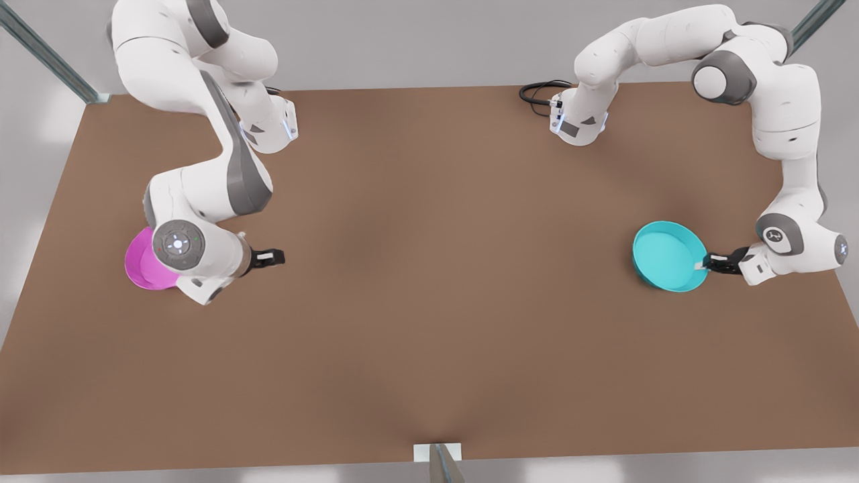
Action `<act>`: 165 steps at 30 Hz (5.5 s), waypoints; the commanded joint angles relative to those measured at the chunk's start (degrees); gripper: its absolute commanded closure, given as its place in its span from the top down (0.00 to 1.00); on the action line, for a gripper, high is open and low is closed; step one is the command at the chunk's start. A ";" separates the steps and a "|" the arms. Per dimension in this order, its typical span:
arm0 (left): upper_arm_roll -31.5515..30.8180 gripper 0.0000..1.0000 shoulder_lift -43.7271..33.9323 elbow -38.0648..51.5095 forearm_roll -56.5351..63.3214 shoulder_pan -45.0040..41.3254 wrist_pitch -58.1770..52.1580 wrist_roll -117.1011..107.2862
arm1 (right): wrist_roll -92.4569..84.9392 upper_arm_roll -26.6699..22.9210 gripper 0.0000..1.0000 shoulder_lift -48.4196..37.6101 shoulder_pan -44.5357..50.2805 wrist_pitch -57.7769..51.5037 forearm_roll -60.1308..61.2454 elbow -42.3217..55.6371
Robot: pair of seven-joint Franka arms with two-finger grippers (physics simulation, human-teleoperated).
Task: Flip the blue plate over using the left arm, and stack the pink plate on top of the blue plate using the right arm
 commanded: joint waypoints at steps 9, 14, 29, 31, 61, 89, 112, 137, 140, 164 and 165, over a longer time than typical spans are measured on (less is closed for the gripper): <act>0.00 0.23 0.09 -0.07 0.03 -0.22 0.00 -0.17 | -0.01 0.00 1.00 -0.01 0.65 0.02 0.11 0.00; 0.00 0.23 0.17 -0.07 0.03 -0.48 0.00 -0.61 | 0.61 0.00 1.00 -0.09 -0.05 -0.16 0.37 -0.09; -0.18 0.21 -3.34 8.97 9.97 -6.19 -8.79 -7.12 | 8.78 -0.35 1.00 0.87 -3.04 0.28 0.72 -0.79; -0.18 0.21 -3.43 11.88 15.94 -9.62 -9.67 -9.58 | 8.69 -0.35 1.00 1.05 -3.12 0.37 0.72 -0.70; -0.18 0.21 10.81 23.75 70.52 -78.26 -72.43 -80.15 | 4.21 -0.44 1.00 3.69 -4.27 4.50 -3.23 -0.09; -0.18 0.21 25.05 28.41 78.78 -98.39 -70.75 -89.21 | 3.86 -0.52 1.00 4.39 -4.27 5.55 -4.29 -0.09; 0.00 0.95 26.63 44.58 48.20 -98.66 -73.39 -89.73 | -14.25 0.88 1.00 1.14 -21.40 12.14 0.19 -13.71; -0.09 1.00 -0.70 51.35 9.70 -23.51 -51.95 -51.95 | -44.66 13.36 1.00 4.65 -66.05 29.55 4.68 -28.65; -0.18 1.00 -28.36 35.30 10.84 -24.99 -55.20 -47.99 | -46.77 12.92 1.00 5.97 -66.58 29.63 5.47 -27.68; -0.44 1.00 -30.15 12.23 11.55 -26.15 -30.15 -47.37 | -49.23 12.48 1.00 14.41 -71.15 34.29 3.97 -28.04; -0.44 1.00 -30.15 12.23 11.55 -26.15 -30.24 -47.37 | -49.14 12.40 1.00 14.41 -71.06 35.70 3.97 -28.12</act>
